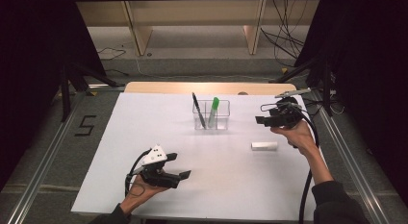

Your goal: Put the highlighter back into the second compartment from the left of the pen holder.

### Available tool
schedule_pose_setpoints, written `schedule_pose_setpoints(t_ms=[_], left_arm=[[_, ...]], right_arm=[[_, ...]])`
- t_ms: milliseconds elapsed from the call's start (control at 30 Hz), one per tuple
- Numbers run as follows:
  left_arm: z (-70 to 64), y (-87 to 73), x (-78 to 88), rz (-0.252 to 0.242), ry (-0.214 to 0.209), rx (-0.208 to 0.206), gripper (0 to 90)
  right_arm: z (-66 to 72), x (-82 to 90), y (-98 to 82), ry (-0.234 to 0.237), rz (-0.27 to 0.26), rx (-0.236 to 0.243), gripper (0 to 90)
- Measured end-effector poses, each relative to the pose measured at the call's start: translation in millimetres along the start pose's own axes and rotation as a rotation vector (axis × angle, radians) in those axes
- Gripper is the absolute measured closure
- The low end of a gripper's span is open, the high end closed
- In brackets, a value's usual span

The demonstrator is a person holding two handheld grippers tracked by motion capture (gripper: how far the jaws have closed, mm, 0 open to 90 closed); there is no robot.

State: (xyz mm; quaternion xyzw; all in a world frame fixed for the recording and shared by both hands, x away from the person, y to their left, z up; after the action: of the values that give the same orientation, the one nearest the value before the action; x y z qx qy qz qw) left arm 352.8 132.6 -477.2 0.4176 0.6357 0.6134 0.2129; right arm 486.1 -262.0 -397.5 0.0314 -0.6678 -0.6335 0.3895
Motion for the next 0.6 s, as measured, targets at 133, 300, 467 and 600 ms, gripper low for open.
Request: schedule_pose_setpoints(t_ms=[133, 300, 467, 600], left_arm=[[-0.8, -0.2, -0.3, 0.004, -0.004, -0.008, 16.2], [-0.6, -0.2, -0.4, 0.004, -0.004, -0.007, 16.2], [-0.6, 0.0, -0.1, 0.003, -0.003, -0.007, 16.2], [-0.5, 0.0, -0.1, 0.003, -0.004, -0.007, 16.2]], right_arm=[[-2.5, 1.9, -4.9, -0.006, 0.021, 0.014, 29.3], [-3.5, 1.9, -9.7, 0.002, 0.053, 0.033, 28.3], [-4.3, -0.7, -13.7, 0.027, 0.092, 0.049, 26.1], [-4.6, -2.8, -17.6, 0.041, 0.129, 0.066, 24.6]])
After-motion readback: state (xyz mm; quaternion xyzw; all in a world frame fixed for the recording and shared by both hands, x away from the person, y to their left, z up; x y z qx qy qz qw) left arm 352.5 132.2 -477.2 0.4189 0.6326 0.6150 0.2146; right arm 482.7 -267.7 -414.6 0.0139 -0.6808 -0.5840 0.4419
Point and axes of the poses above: each handheld gripper's, and its own axes: x roughly backward along the jaws, y roughly out of its top, z roughly to its left, the point moved 2 cm from there along -x, roughly forward along the jaws, and after that the axes turned 15 degrees about -z, right-handed, at the moved point
